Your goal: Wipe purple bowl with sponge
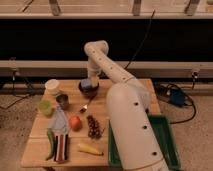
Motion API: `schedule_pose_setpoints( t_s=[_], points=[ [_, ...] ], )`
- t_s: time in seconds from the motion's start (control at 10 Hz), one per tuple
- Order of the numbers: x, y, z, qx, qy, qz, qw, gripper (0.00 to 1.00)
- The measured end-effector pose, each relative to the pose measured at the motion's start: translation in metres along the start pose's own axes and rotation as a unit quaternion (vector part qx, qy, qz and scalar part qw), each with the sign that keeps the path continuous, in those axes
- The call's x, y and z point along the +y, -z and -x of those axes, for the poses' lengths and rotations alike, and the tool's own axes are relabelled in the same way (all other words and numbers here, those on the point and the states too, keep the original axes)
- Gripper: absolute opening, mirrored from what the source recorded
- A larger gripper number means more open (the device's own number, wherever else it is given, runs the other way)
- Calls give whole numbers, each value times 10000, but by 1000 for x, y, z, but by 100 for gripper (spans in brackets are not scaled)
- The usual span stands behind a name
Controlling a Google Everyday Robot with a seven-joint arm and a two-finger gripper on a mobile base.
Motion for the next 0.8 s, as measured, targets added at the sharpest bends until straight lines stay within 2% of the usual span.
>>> schedule_pose_setpoints(
  t_s=[0.2,0.4,0.8],
  points=[
    [-8,6,-2,27,-51,-57,10000,0],
    [-24,18,17,51,56,-142,9999,0],
    [-32,2,56,81,456,-31,9989,0]
  ],
)
